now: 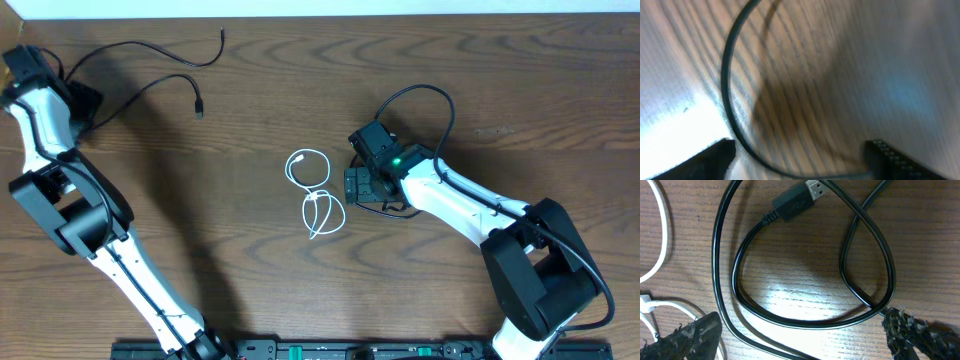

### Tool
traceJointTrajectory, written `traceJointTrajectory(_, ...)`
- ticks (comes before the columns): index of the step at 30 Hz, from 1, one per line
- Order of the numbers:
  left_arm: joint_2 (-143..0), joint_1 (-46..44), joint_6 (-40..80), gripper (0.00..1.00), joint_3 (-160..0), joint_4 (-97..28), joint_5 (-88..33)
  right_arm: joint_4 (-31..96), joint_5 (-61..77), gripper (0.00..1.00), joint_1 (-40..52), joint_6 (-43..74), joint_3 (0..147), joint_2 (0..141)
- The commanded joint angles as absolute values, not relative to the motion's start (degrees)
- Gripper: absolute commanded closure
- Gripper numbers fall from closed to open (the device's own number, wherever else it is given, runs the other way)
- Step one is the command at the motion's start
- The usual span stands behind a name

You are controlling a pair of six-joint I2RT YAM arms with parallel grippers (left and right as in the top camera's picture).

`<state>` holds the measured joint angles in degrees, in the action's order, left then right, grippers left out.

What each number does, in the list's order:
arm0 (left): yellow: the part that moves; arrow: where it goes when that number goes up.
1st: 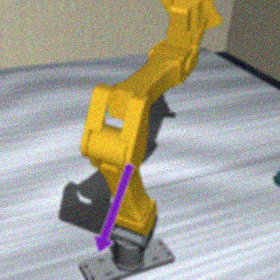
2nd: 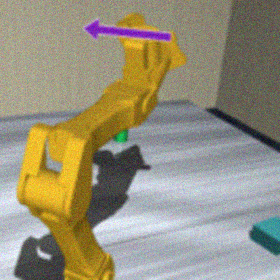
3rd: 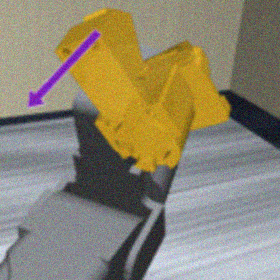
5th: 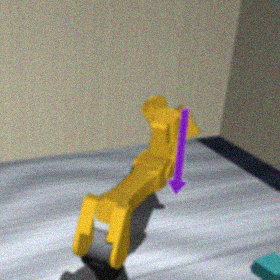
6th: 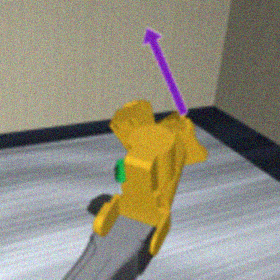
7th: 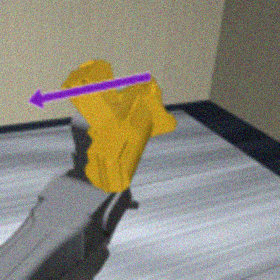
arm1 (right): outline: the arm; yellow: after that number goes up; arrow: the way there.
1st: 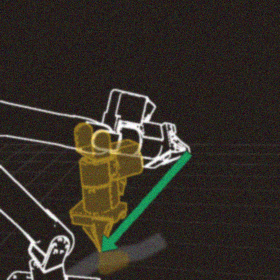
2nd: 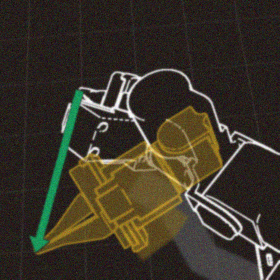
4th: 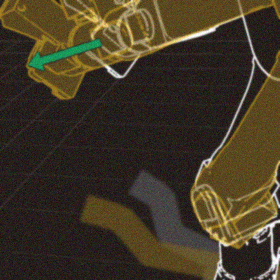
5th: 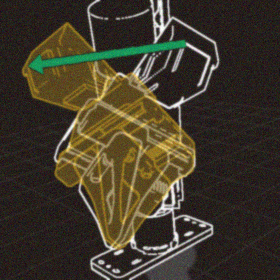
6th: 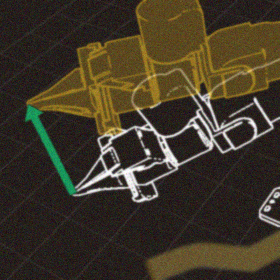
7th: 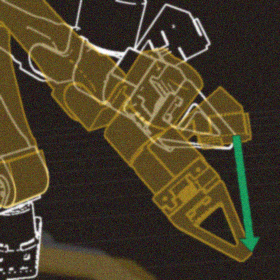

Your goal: Untangle cables

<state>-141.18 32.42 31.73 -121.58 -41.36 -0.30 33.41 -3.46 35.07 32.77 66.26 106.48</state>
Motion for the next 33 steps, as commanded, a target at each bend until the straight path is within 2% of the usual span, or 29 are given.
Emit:
traceJointTrajectory(1,-143.9,32.4,33.1,0.39,-121.2,-40.1,-0.7,33.6,-4.3,0.01,35.4,32.1,65.8,107.0)
traceJointTrajectory(2,-144.0,32.4,33.1,0.47,-121.2,-39.4,-0.7,33.6,-4.4,0.01,35.4,32.1,65.8,107.0)
traceJointTrajectory(3,-144.0,32.4,33.1,0.62,-121.2,-38.6,-0.7,33.6,-4.4,0.01,35.4,32.1,65.8,107.0)
traceJointTrajectory(4,-144.0,32.4,33.0,0.72,-121.2,-37.5,-0.7,33.6,-4.4,0.01,35.4,32.1,65.8,107.0)
traceJointTrajectory(6,-143.9,32.4,31.6,0.88,-121.2,-35.1,-0.7,33.6,-4.3,0.01,35.4,32.1,65.8,107.0)
traceJointTrajectory(7,-143.8,32.4,31.0,0.92,-121.2,-33.8,-0.8,33.6,-4.4,0.01,35.4,32.1,65.8,107.0)
traceJointTrajectory(13,-142.6,32.4,27.3,0.92,-122.8,-23.2,-7.3,33.6,-4.3,0.01,35.4,32.1,65.8,107.0)
traceJointTrajectory(14,-142.4,32.4,26.7,0.91,-123.0,-20.9,-9.5,33.5,-4.4,0.01,35.4,32.1,65.8,107.0)
traceJointTrajectory(15,-142.3,32.4,26.6,0.83,-123.0,-19.0,-11.2,33.5,-4.4,0.01,35.4,32.1,65.8,107.0)
traceJointTrajectory(16,-142.2,32.4,26.6,0.54,-123.0,-18.1,-11.7,33.4,-4.3,0.01,35.4,32.1,65.8,107.0)
traceJointTrajectory(17,-142.2,32.4,26.6,0.29,-123.0,-17.9,-11.6,33.3,-4.3,0.01,35.4,32.1,65.8,107.0)
traceJointTrajectory(18,-142.2,32.4,26.6,0.12,-123.0,-18.1,-11.4,33.1,-4.3,0.01,35.4,32.1,65.8,107.0)
traceJointTrajectory(19,-142.2,32.4,26.5,0.03,-123.0,-19.0,-10.7,32.9,-4.3,0.01,35.4,32.1,65.8,107.0)
traceJointTrajectory(28,-139.1,32.4,14.9,0.02,-122.9,-29.4,-8.1,32.8,-4.4,0.01,35.4,32.3,65.4,107.0)
traceJointTrajectory(33,-132.0,31.6,14.4,0.01,-122.9,-31.1,-6.5,32.3,-4.3,0.01,35.4,32.3,64.9,107.0)
